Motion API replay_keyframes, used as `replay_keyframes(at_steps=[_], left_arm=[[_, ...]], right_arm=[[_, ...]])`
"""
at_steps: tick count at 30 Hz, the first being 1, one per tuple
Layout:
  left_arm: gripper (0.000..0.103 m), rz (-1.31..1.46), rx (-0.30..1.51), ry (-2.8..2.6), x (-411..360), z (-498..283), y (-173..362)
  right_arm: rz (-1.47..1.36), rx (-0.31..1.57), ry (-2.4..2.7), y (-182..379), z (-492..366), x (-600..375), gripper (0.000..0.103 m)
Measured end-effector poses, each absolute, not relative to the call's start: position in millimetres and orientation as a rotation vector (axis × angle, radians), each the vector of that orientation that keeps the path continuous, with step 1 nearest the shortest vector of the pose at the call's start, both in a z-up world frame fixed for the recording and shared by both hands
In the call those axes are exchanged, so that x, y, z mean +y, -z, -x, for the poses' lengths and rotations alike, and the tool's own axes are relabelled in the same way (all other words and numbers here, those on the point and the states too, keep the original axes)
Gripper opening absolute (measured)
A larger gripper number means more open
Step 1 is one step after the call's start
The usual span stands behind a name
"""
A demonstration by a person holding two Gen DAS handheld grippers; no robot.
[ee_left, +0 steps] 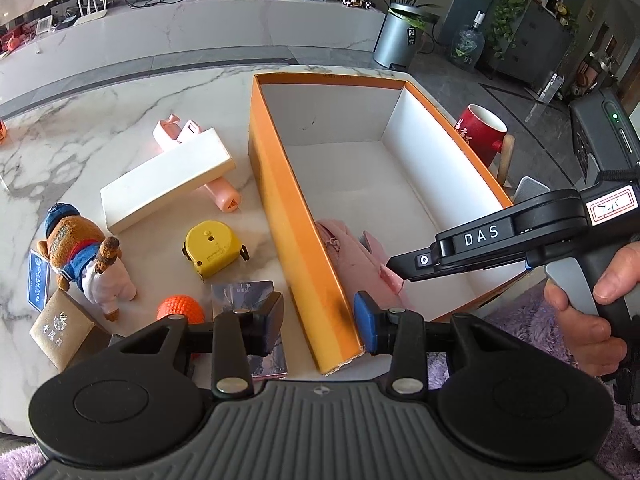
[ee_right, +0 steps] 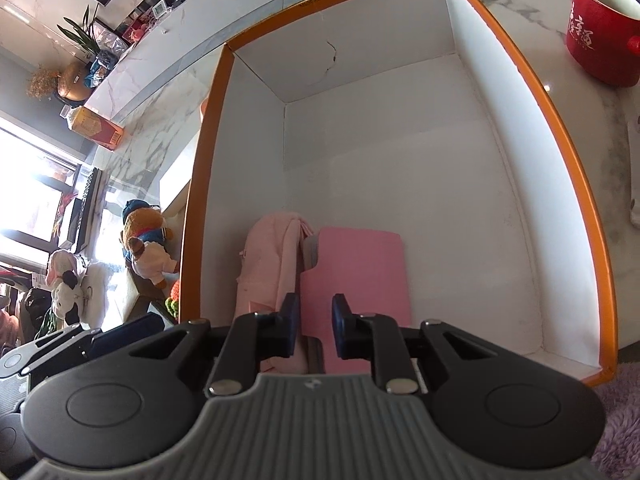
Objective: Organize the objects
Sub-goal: 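Open both tools inside the box and withdraw them, then grasp the black square box with the left tool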
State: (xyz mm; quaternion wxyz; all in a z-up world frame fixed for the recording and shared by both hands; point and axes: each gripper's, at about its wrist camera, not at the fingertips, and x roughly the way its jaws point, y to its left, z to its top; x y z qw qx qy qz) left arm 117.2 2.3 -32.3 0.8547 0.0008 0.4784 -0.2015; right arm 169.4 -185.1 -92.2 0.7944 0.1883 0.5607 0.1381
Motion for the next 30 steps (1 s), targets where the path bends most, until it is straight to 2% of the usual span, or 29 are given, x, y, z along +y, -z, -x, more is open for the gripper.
replay_keyframes(at_steps=[9,12,18,20,22,30], left_arm=[[0.046,0.022,0.977,0.366,37.0,-107.3,12.9],[0.046,0.002,0.972,0.329,52.4,-103.7,8.5],[0.046,-0.078,1.005,0.285,79.9,-97.0,14.7],[0.050,-0.103,1.029,0.275,86.7,-95.5,22.1],[0.058,-0.130,1.051,0.262,91.7,-94.0,31.1],[0.067,-0.204,1.107,0.270,93.8,-94.4,67.2]], right_arm=[[-0.320,1.083,-0.397,55.2,-158.0,-162.2,0.022],[-0.277,1.050,-0.469,41.6,-154.3,-142.7,0.028],[-0.107,1.019,-0.594,28.0,-148.4,-89.4,0.028],[-0.049,1.024,-0.627,31.0,-146.2,-71.7,0.028],[0.002,1.040,-0.651,37.6,-145.0,-54.8,0.031],[0.170,1.135,-0.683,76.2,-144.9,1.2,0.033]])
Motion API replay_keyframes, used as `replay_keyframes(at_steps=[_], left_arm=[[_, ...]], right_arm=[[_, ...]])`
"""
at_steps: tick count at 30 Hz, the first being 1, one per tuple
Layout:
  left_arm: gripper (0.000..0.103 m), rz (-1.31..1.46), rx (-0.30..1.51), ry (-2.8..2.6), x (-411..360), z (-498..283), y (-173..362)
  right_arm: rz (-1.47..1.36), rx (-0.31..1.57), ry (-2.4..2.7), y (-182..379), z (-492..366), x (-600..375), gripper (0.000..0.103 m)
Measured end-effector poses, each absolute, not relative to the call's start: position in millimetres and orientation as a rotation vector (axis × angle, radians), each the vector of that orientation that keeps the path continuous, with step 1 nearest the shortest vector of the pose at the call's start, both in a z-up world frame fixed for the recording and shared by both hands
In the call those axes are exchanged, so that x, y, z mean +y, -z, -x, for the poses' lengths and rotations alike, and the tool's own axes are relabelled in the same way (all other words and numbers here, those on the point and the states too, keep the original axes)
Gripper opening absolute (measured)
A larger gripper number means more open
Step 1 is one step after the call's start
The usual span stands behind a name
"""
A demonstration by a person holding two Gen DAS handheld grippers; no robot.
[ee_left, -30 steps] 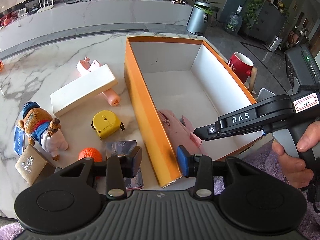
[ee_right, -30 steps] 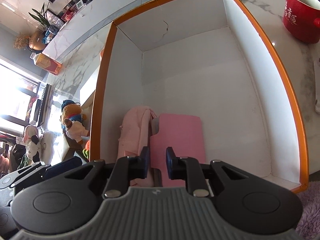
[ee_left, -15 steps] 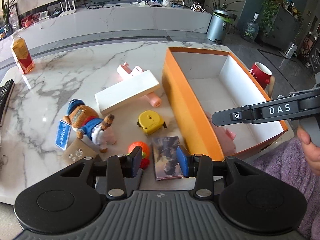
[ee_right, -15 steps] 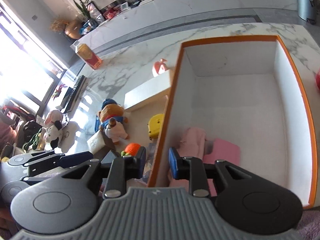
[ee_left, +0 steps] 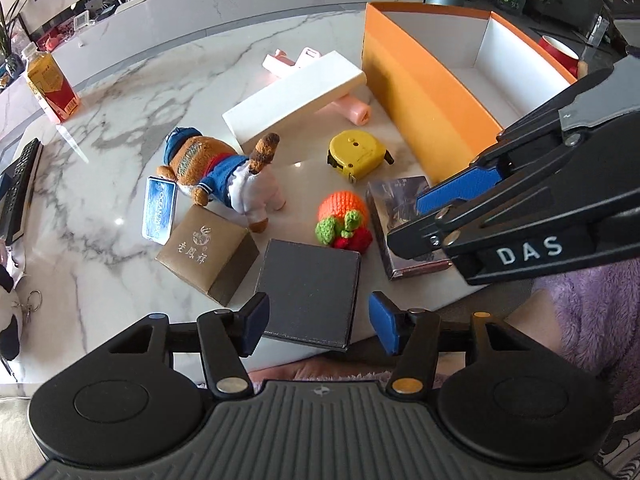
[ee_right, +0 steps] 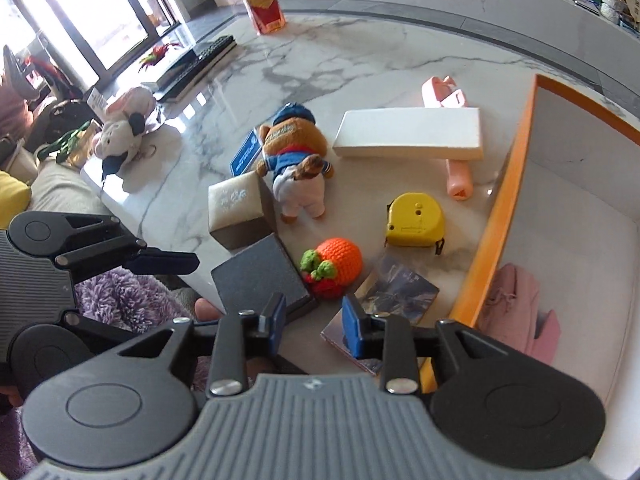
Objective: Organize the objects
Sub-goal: 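Grasp the black square box with the left tool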
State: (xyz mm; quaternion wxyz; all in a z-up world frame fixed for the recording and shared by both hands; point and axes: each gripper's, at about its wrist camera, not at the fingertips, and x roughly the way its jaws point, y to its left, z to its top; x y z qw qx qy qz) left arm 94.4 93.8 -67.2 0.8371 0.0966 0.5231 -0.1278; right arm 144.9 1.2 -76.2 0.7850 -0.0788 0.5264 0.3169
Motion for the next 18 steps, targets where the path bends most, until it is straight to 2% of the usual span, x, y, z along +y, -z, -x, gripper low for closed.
replay_keyframes(at_steps=[7,14,18], left_arm=[[0.072,-0.340,1.130,0.261,71.4,-101.1,90.4],[0.072,-0.384,1.162,0.235,65.9,-109.5,107.2],[0.089,-0.380,1.173,0.248,65.6,-114.1,110.8]], right_arm=[[0.277,1.162,-0.610,98.6,-150.1,19.7,0.032],[0.338,1.174,-0.610,103.7,-157.4,18.9,0.034],[0.355,1.179,-0.614,106.6,-159.3,19.0,0.035]])
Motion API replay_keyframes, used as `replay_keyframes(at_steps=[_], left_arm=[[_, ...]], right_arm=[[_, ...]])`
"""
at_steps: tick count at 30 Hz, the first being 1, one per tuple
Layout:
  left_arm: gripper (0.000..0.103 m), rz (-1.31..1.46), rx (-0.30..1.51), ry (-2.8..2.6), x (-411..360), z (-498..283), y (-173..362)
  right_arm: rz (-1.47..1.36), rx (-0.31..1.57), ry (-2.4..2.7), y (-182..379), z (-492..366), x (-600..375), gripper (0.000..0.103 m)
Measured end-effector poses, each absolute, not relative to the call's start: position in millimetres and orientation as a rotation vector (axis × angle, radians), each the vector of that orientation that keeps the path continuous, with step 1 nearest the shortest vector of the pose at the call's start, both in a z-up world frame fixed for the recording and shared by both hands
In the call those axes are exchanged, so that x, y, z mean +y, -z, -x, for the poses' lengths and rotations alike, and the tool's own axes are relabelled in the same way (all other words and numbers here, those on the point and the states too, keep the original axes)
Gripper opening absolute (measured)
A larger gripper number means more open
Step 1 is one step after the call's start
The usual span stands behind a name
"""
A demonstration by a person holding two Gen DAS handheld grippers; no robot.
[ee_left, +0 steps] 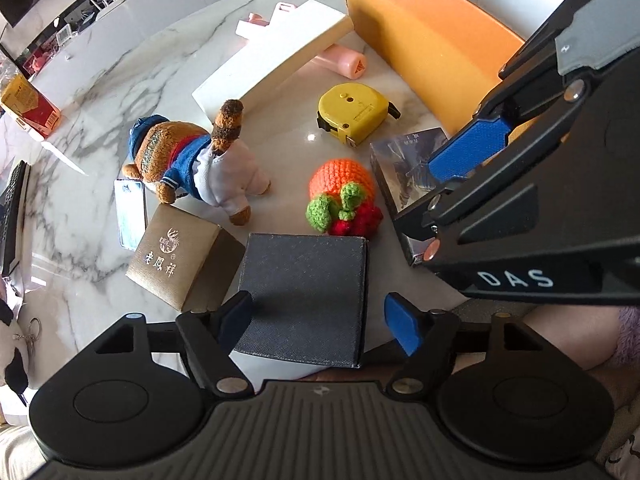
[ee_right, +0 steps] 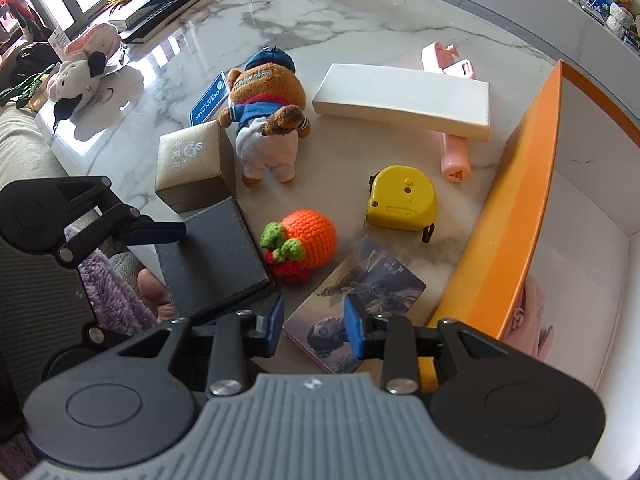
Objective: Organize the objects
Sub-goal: 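Grasp the black square box with the left tool, then grasp the small dark brown box with the right tool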
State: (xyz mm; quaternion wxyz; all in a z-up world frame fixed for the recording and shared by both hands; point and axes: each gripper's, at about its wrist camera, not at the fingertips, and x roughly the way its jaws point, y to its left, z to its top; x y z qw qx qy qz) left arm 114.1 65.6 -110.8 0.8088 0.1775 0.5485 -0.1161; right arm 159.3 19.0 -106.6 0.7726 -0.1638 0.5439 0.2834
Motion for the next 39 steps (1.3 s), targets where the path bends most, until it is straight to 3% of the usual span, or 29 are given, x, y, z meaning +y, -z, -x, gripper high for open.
replay_keyframes(at_steps=[3,6,8,14,17,21,24,27,29,31,32,39], left_arm=[[0.094,-0.400,1.178,0.224,64.0,-118.1,114.3],[0.081,-0.436,1.179,0.142,65.0,-122.1,118.5],[0.080,-0.409,1.184,0.136,69.3,-123.7,117.6],[0.070,-0.204,1.193,0.170,97.1,-122.3,104.4],[0.061,-0.089,1.194,0.195,113.2,-121.2,98.2],[0.042,0.029,1.186,0.232,132.3,-120.9,90.6],[0.041,0.080,1.188,0.245,143.5,-119.6,86.7],[0.041,0.046,1.185,0.213,146.9,-119.1,85.1],[0.041,0.031,1.186,0.191,146.9,-120.1,87.1],[0.041,0.043,1.177,0.182,147.0,-119.8,87.6],[0.041,0.049,1.171,0.181,145.6,-120.1,87.4],[0.041,0.048,1.143,0.188,144.0,-120.5,90.0]], right_arm=[[0.388,1.176,-0.618,109.6,-158.7,21.7,0.035],[0.413,1.178,-0.642,109.8,-157.0,22.9,0.038],[0.416,1.176,-0.660,106.9,-156.6,22.1,0.043],[0.470,1.160,-0.681,101.9,-156.0,21.9,0.043],[0.487,1.165,-0.684,103.7,-156.5,23.8,0.043],[0.450,1.177,-0.720,104.4,-157.6,28.5,0.042],[0.420,1.190,-0.744,105.8,-158.4,36.4,0.025],[0.440,1.196,-0.680,108.0,-162.4,41.9,0.024],[0.413,1.227,-0.624,110.3,-170.8,40.6,0.026],[0.370,1.273,-0.579,113.7,-179.3,38.5,0.048],[0.373,1.287,-0.556,115.6,-181.2,39.7,0.052],[0.335,1.336,-0.392,132.1,-185.5,47.8,0.062]])
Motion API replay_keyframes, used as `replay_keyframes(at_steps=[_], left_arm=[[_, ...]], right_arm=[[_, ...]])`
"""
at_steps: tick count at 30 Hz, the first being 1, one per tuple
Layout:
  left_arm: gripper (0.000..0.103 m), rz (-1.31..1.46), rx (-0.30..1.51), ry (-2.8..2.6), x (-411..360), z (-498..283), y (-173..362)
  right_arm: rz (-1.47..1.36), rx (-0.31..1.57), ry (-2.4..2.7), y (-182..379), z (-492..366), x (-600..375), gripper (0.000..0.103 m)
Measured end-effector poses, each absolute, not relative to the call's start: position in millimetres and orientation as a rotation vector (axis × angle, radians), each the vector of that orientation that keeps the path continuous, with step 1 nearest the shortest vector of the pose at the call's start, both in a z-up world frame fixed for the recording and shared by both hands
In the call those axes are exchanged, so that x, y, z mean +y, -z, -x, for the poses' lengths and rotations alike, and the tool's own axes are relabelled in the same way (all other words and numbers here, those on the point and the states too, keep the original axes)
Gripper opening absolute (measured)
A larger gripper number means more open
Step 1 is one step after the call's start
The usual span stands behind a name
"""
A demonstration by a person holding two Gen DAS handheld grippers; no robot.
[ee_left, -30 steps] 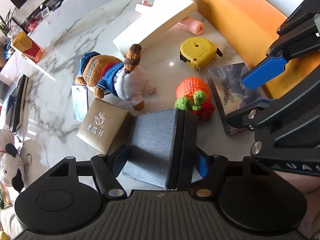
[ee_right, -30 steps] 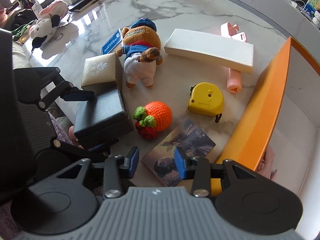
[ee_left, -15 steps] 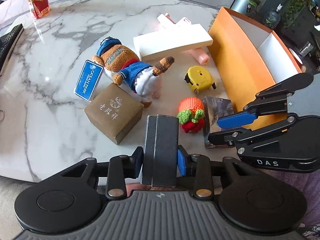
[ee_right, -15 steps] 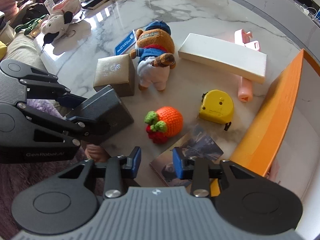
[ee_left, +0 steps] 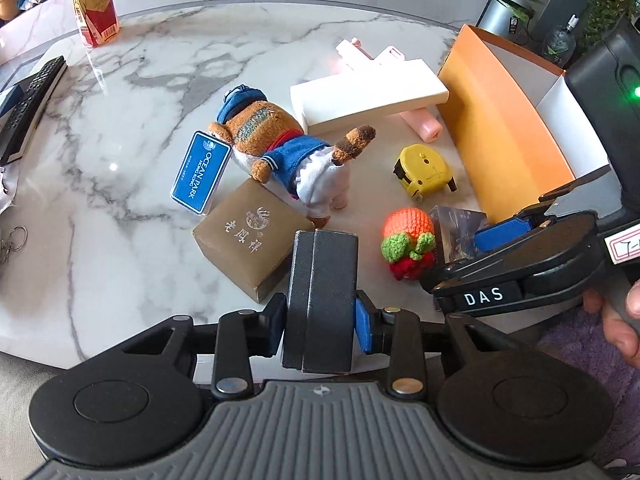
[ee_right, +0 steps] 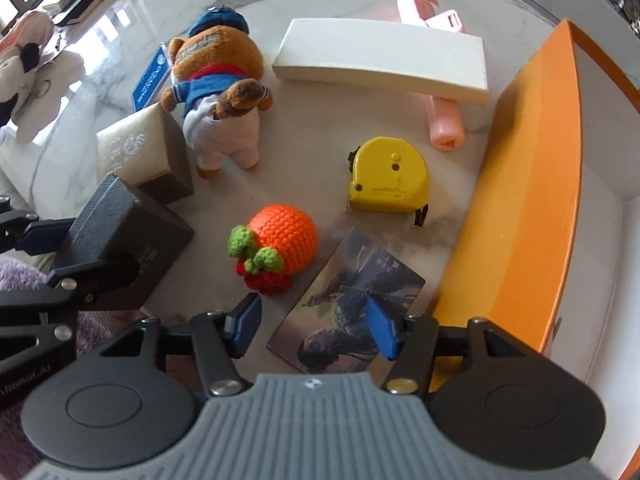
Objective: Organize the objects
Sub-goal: 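Grasp the small dark brown box with the right tool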
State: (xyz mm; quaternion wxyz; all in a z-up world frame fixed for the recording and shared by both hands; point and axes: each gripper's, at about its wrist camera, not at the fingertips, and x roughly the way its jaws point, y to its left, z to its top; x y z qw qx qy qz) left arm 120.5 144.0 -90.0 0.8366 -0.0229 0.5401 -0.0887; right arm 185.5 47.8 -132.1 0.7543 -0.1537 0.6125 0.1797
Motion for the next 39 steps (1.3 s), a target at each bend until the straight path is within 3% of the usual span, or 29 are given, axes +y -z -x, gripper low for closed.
replay_keyframes(at_steps=[7,11,13,18,27,30,35,37,39], left_arm=[[0.041,0.091,1.122,0.199,150.8,-118.7,90.9],[0.041,0.085,1.113,0.207,149.8,-117.9,90.2],[0.041,0.076,1.107,0.210,148.1,-117.2,90.0],[0.041,0.092,1.102,0.226,150.3,-117.0,90.7],[0.041,0.095,1.092,0.238,151.4,-114.7,91.3],[0.041,0.098,1.090,0.244,151.8,-113.9,91.3],[0.041,0.097,1.086,0.246,151.6,-113.4,91.4],[0.042,0.096,1.086,0.247,151.5,-113.4,91.5],[0.041,0.095,1.087,0.247,151.5,-113.4,91.5]], right_arm=[[0.371,1.320,-0.317,137.3,-179.1,58.0,0.070],[0.460,1.295,-0.255,138.1,-164.2,62.4,0.058],[0.448,1.273,-0.233,137.4,-154.0,62.0,0.059],[0.267,1.243,-0.120,136.4,-138.0,54.3,0.065],[-0.071,1.170,0.125,129.7,-121.1,27.9,0.064],[-0.159,1.152,0.195,136.8,-117.3,18.0,0.072],[-0.157,1.132,0.187,144.4,-127.6,19.3,0.069],[-0.140,1.151,0.156,148.5,-128.0,20.8,0.061],[-0.136,1.165,0.123,148.8,-125.7,20.9,0.060]])
